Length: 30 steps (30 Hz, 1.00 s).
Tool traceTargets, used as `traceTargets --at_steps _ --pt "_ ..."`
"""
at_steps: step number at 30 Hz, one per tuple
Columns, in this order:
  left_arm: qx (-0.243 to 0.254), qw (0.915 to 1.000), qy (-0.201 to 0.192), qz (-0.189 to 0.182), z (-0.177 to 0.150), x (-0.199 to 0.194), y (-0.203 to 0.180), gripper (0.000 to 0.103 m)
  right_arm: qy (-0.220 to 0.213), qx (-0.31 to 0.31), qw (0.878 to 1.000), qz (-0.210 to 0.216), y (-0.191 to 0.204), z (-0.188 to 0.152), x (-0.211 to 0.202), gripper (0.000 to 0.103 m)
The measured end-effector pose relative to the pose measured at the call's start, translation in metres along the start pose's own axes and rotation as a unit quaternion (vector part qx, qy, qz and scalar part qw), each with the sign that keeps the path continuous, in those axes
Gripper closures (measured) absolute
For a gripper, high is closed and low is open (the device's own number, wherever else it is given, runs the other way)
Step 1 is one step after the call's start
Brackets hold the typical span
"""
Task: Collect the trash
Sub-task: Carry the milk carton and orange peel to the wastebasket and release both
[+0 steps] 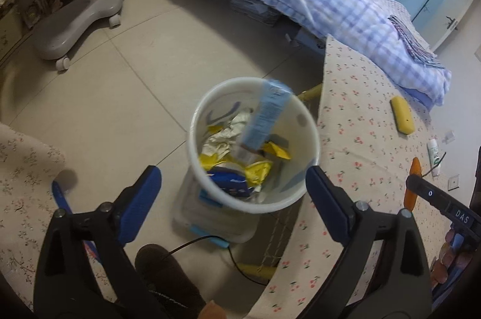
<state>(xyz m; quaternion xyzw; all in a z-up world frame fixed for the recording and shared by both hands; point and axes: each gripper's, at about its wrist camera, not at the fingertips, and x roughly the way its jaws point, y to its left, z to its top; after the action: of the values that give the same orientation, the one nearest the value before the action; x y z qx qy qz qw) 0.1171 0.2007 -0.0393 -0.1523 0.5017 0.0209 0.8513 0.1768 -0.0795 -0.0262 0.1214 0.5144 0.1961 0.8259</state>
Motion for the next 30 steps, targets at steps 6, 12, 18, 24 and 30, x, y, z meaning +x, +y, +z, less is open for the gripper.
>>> traceTargets --at_steps 6,12,18,24,30 --pt "-0.015 0.9998 0.005 0.013 -0.006 -0.006 0.024 0.006 0.003 -0.013 1.0 0.027 0.034 0.007 0.028 0.079" --pt "-0.015 0.9995 0.002 0.028 -0.01 -0.011 0.041 0.006 0.004 -0.018 0.998 0.052 0.059 0.015 0.054 0.079" --pt "-0.013 0.9992 0.004 0.039 -0.011 -0.012 0.052 0.006 0.005 -0.02 0.997 0.068 0.072 0.019 0.073 0.078" --pt "-0.012 0.9989 0.012 0.043 -0.012 -0.01 0.055 0.006 -0.017 -0.02 0.996 0.09 0.078 0.022 0.072 0.043" --pt "0.004 0.999 0.014 0.042 -0.013 -0.009 0.042 0.006 -0.039 -0.032 0.997 0.064 0.069 0.019 0.043 0.036"
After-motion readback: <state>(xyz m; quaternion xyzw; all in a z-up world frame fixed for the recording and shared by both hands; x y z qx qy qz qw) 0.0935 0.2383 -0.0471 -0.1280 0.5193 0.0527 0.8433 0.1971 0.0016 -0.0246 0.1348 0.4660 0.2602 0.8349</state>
